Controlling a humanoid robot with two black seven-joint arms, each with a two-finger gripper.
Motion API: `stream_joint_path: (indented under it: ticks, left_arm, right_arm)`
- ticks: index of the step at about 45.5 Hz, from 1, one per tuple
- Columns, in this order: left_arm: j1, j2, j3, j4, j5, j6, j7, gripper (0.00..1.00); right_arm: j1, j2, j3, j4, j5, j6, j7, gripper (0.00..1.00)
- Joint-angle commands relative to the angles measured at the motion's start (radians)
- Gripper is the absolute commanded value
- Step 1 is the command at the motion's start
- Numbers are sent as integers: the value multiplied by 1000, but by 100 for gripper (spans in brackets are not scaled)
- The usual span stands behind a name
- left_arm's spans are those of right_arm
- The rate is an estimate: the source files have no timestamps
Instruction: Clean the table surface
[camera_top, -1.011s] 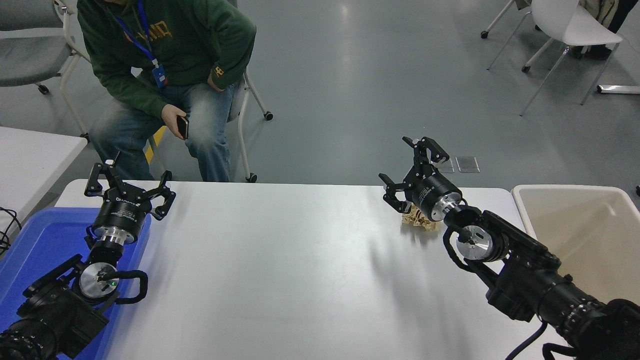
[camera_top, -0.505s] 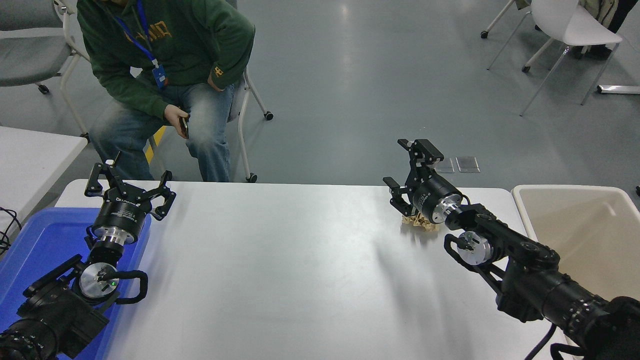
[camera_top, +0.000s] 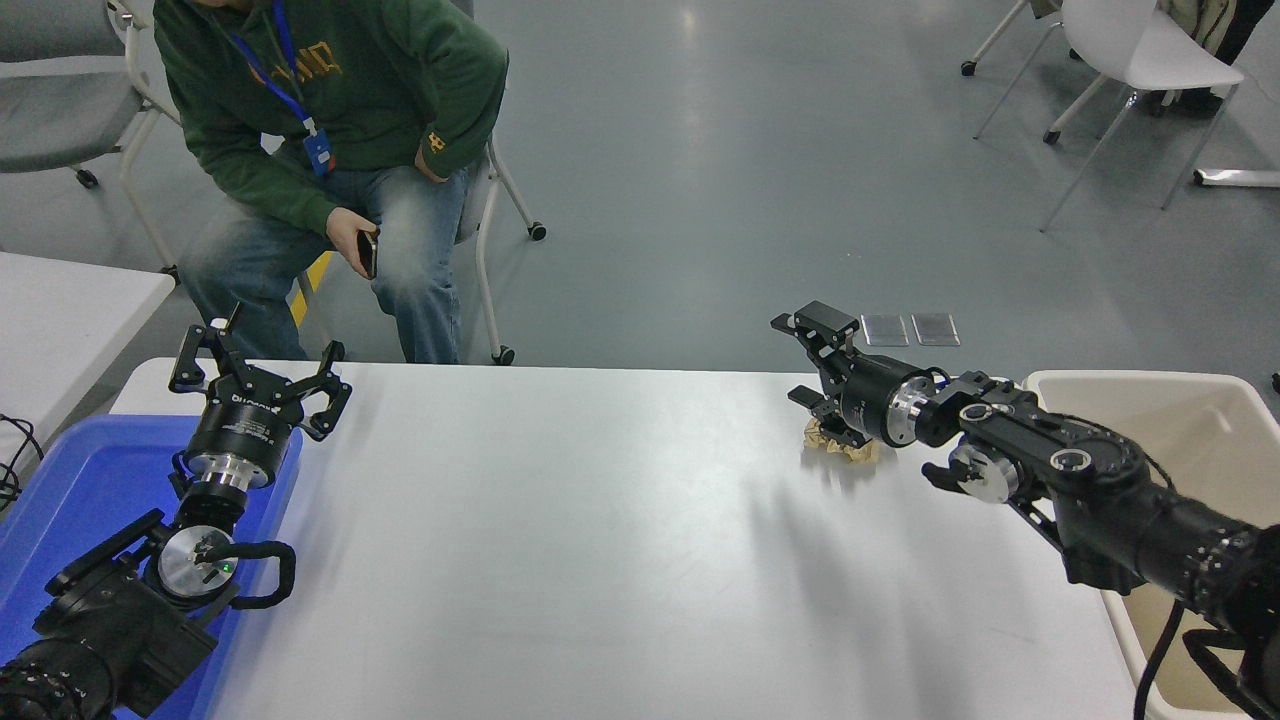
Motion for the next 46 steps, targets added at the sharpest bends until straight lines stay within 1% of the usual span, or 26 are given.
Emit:
stream_joint_path:
  ticks: [1, 14, 17, 25, 34, 39, 46]
  left_arm:
    - [0, 0, 0, 0, 0, 0, 0, 100]
    - [0, 0, 0, 0, 0, 0, 1, 100]
    - [0, 0, 0, 0, 0, 0, 0, 100]
    - [0, 0, 0, 0, 0, 0, 0, 100]
    - [0, 0, 0, 0, 0, 0, 1, 100]
    - [0, 0, 0, 0, 0, 0, 0, 100]
    - [0, 0, 0, 0, 0, 0, 0, 100]
  right_arm:
    - [82, -11, -127, -29, -4, 8, -194, 99]
    - [132, -3, -172, -37, 17, 19, -454, 99]
    - [139, -3, -170, -37, 18, 20, -497, 99]
    - [142, 33, -170, -70, 64, 22, -520, 99]
    - [142, 112, -172, -150, 100, 22, -530, 99]
    - [144, 170, -173, -228, 101, 25, -530, 99]
    - [136, 254, -175, -389, 101, 71, -530, 99]
